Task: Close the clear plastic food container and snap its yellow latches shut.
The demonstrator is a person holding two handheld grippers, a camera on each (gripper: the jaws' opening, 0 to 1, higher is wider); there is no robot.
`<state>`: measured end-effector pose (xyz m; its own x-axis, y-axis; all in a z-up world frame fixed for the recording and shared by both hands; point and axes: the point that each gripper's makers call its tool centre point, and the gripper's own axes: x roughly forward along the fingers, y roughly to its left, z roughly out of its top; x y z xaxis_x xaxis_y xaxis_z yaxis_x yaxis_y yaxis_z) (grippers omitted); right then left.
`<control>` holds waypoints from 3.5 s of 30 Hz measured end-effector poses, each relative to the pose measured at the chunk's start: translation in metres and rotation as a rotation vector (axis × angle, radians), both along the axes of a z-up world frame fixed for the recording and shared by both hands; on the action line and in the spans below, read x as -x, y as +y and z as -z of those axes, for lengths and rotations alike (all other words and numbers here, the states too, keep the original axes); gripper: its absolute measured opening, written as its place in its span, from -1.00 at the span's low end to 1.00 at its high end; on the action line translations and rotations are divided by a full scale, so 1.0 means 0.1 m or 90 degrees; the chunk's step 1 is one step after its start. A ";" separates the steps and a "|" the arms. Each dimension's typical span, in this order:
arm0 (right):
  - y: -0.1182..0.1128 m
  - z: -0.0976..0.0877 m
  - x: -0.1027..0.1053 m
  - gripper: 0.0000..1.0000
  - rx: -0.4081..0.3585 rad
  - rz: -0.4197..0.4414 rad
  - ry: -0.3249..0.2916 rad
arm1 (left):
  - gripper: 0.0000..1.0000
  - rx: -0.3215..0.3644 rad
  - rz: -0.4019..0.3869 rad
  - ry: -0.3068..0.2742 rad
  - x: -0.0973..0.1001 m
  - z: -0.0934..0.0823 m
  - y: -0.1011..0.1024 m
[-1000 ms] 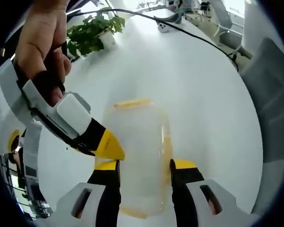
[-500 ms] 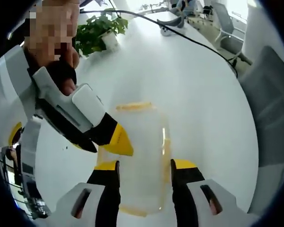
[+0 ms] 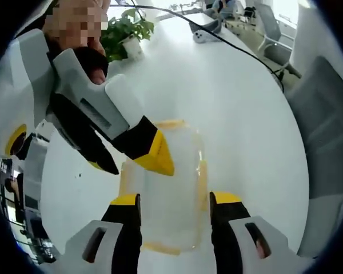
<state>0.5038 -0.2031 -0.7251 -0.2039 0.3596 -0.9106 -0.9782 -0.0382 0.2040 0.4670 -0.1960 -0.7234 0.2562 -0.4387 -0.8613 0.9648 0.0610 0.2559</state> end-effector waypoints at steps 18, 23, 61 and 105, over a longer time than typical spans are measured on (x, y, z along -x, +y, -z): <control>-0.10 -0.06 0.13 0.25 0.008 -0.016 -0.020 | 0.29 -0.025 0.006 0.032 0.01 0.04 0.10; -0.13 -0.06 0.17 0.32 0.006 -0.016 -0.028 | 0.31 -0.034 0.018 0.030 0.00 0.04 0.12; -0.37 0.03 0.29 0.47 0.009 -0.006 -0.083 | 0.49 -0.054 0.014 0.061 -0.22 0.12 0.25; -0.32 0.37 0.19 0.52 0.011 0.016 -0.084 | 0.58 -0.100 0.033 0.084 -0.24 0.43 0.33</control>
